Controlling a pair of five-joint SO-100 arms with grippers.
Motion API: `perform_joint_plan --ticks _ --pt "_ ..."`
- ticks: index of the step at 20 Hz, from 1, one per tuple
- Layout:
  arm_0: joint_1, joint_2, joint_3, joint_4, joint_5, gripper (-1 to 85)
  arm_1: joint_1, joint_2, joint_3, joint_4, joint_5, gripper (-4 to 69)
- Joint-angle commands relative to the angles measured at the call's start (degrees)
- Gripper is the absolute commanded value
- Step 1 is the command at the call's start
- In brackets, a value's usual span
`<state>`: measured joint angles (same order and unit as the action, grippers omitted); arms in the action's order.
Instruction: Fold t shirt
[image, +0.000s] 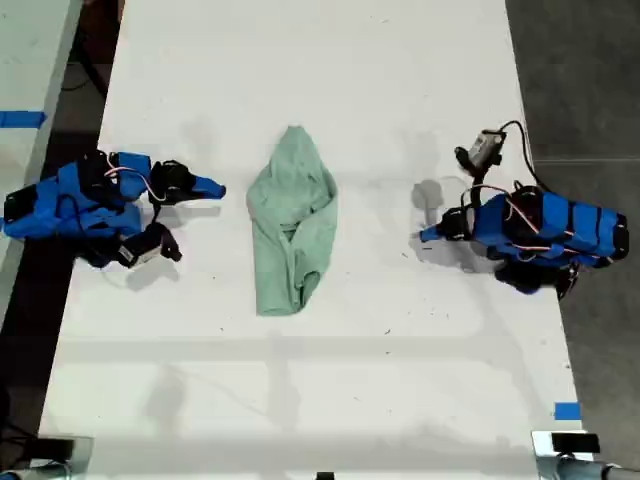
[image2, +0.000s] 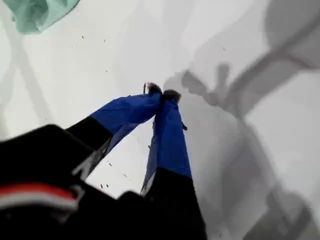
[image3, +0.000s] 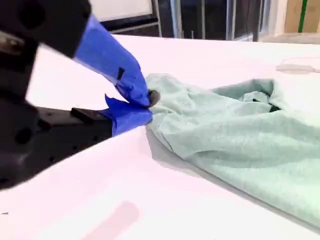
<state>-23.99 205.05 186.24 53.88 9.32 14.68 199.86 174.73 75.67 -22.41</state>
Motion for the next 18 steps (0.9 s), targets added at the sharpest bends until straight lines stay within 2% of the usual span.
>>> perform_joint_plan --ticks 1,5,7,10,13,14,16,18 --pt "1.05 0.44 2.37 0.44 -2.37 -0.3 0.97 0.7 2.99 1.32 2.2 0.9" --pt "5.89 0.44 -0.09 0.35 -7.12 -0.3 0.7 0.7 -0.88 2.9 0.35 -0.5" --pt "6.86 -3.25 -8.79 1.93 -8.26 -0.3 -1.76 -0.88 -8.61 2.99 0.53 -1.2" --pt "10.11 -34.19 -31.55 1.23 -9.93 -0.3 -3.34 -18.81 -22.5 -0.44 1.49 -1.6" --pt "17.14 -60.03 -51.5 2.37 -14.24 -0.3 -9.32 -40.17 -31.9 -10.72 4.75 15.0" --pt "19.16 -66.71 -57.04 2.64 -14.33 2.1 -11.07 -46.58 -35.07 -13.62 5.27 19.3" --pt "23.38 -76.82 -66.01 2.99 -13.01 19.2 -13.97 -57.74 -42.28 -17.14 5.71 23.3" --pt "25.84 -80.07 -68.91 2.37 -11.51 23.1 -15.82 -66.09 -48.69 -19.95 4.92 25.7"
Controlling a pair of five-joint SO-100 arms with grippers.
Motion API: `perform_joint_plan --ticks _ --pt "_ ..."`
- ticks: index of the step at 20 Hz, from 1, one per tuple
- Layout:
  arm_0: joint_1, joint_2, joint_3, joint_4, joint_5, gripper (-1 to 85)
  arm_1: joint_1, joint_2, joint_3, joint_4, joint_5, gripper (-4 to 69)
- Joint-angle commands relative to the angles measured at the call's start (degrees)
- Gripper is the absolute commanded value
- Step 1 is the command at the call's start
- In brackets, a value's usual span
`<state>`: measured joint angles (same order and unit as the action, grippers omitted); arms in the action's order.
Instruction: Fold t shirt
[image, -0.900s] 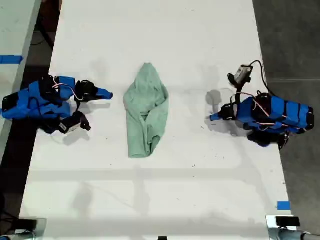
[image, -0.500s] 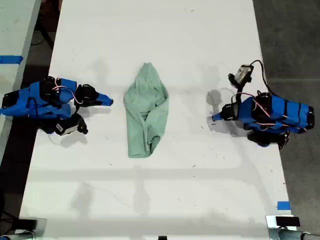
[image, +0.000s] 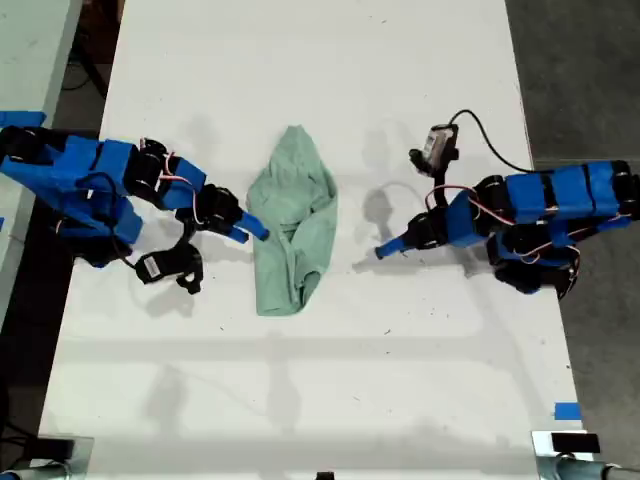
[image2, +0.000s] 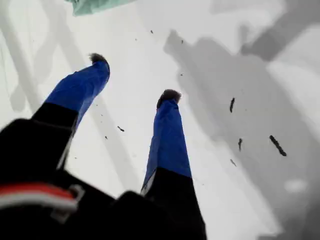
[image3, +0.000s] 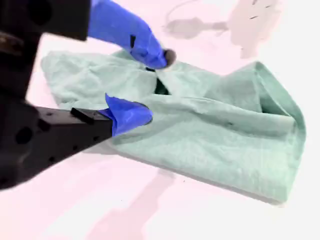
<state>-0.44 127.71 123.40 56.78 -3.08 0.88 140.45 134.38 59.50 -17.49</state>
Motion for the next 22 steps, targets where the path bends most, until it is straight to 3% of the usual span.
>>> perform_joint_plan --ticks 1,5,10,17,19,20,22 --pt "3.16 -2.46 -5.71 -1.23 0.97 23.3 -2.81 -10.2 -10.81 -6.15 -1.14 26.3" --pt "6.33 -3.08 1.58 -8.0 -2.2 21.2 -4.83 -22.41 -19.34 -14.41 -5.19 27.2" --pt "8.61 -18.19 2.11 -14.15 -5.01 24.0 -4.83 -38.06 -32.96 -14.15 -7.73 27.6" --pt "10.99 -36.83 -9.32 -16.08 -4.39 23.9 -3.87 -49.13 -44.3 -12.39 -9.58 28.6" --pt "12.48 -41.13 -12.66 -16.26 -4.83 14.9 -3.78 -50.54 -45.0 -12.3 -9.49 28.2" --pt "13.1 -42.54 -13.45 -16.79 -6.24 1.6 -3.69 -51.24 -45.09 -12.39 -9.32 28.0" --pt "13.71 -45.0 -15.73 -16.96 -5.98 -0.3 -3.6 -53.61 -45.18 -13.8 -8.88 27.5"
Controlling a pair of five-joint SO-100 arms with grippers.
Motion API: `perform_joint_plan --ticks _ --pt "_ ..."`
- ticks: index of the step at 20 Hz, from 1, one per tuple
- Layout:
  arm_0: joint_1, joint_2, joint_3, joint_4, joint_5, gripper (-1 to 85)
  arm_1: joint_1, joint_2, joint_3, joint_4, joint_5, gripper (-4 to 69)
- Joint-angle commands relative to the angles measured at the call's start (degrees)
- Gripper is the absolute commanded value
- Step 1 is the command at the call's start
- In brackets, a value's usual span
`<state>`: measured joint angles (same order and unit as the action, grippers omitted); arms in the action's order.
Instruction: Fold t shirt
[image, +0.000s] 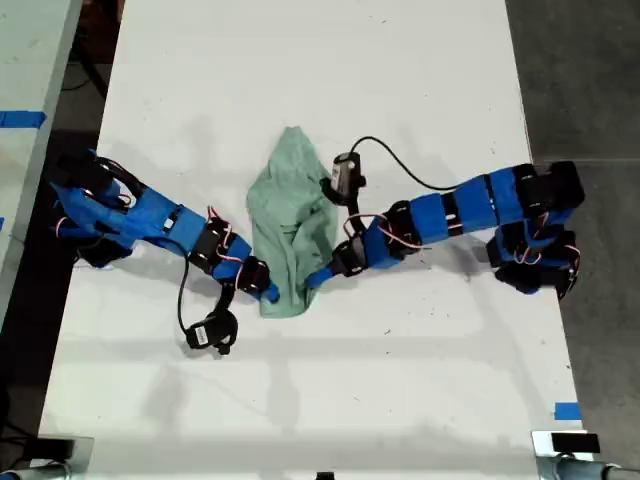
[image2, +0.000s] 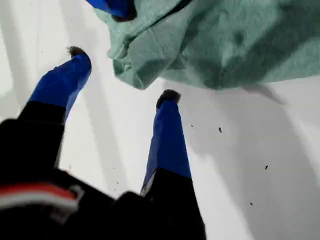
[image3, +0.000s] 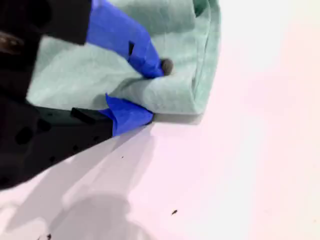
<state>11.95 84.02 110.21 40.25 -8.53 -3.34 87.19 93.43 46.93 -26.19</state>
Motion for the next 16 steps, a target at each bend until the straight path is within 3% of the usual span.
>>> perform_joint_plan --ticks 1,8,9,10,16 --pt "1.49 -1.67 -3.08 -0.44 -0.35 -0.3 0.7 -2.37 -5.01 -1.76 -0.09 27.5" --pt "1.32 -2.2 -3.08 -0.18 0.09 -0.3 1.58 -15.29 -19.42 2.64 -1.67 27.9" --pt "1.23 -2.2 -3.08 -0.18 0.09 -0.3 1.58 -16.96 -21.53 3.69 -1.85 21.5" --pt "1.23 -2.2 -3.08 -0.09 0.09 -0.3 1.58 -18.54 -23.2 4.92 -1.49 0.5" --pt "2.55 2.46 -3.08 3.6 0.88 -0.3 -2.81 -18.46 -25.84 11.87 -0.79 0.3"
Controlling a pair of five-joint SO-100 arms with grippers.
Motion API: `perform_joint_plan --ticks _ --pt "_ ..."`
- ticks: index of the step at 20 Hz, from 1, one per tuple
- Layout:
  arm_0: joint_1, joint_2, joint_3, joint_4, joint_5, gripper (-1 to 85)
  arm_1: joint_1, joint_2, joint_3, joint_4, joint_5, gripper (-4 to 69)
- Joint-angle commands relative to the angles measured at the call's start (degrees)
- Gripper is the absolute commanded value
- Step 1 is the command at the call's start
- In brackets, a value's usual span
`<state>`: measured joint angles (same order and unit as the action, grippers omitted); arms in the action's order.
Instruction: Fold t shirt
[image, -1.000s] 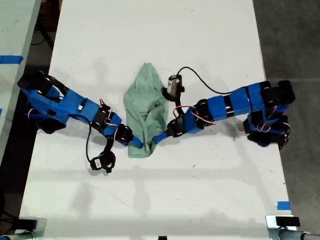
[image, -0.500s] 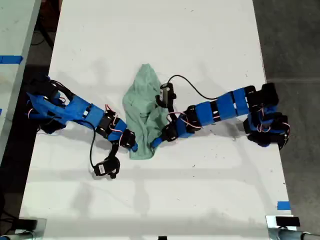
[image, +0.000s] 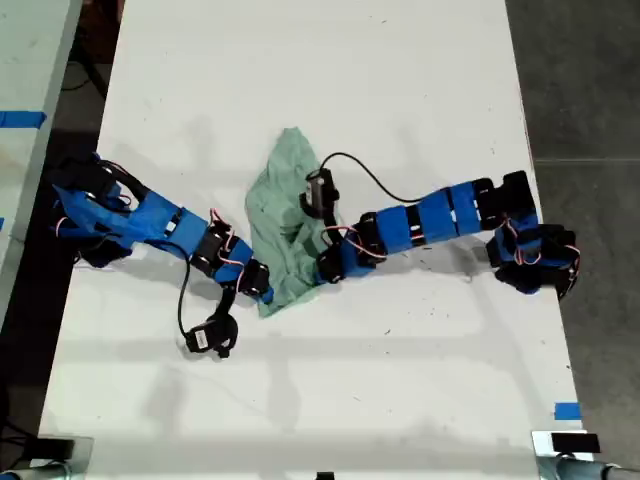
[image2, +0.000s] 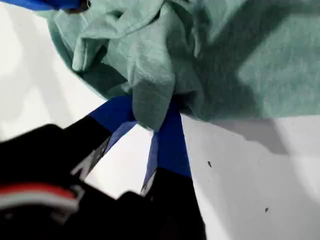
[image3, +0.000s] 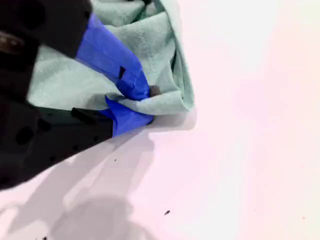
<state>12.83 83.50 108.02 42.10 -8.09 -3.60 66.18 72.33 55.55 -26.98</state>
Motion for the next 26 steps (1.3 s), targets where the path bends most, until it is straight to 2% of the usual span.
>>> perform_joint_plan --ticks 1,6,9,11,14,17,21,22,23,24,26 --pt "2.02 4.57 -0.88 2.99 0.44 -0.3 -4.57 2.55 -7.03 5.63 -0.53 0.3" --pt "5.71 13.97 -1.93 5.71 0.7 -0.3 -15.38 3.25 -18.37 14.24 -1.49 0.3" --pt "8.09 19.78 -7.91 8.53 2.46 -0.3 -15.29 11.34 -18.46 14.5 -4.22 0.3" --pt "6.5 23.2 -12.22 13.1 5.01 -0.3 -11.43 16.79 -17.67 16.08 -7.38 0.3" --pt "-2.02 30.94 -10.99 19.95 9.49 -0.3 -1.14 24.96 -10.99 16.52 -11.16 0.3" --pt "-12.74 40.78 -4.48 22.76 14.24 -0.3 9.23 25.31 -10.11 16.96 -15.29 0.3" --pt "-26.89 48.69 5.1 24.35 19.95 -0.3 18.98 20.83 -9.67 15.64 -18.98 0.2" --pt "-30.06 48.52 6.59 24.52 22.15 5.9 20.83 19.34 -9.84 14.94 -19.16 1.5" --pt "-32.96 46.93 7.21 24.87 24.26 12.7 22.24 17.49 -10.72 14.68 -19.95 14.0" --pt "-35.42 44.12 7.29 25.66 26.19 14.9 23.47 15.82 -12.13 15.12 -20.74 25.0" --pt "-39.46 38.58 6.42 27.33 28.65 15.9 26.02 14.94 -12.83 16.96 -20.83 37.8"
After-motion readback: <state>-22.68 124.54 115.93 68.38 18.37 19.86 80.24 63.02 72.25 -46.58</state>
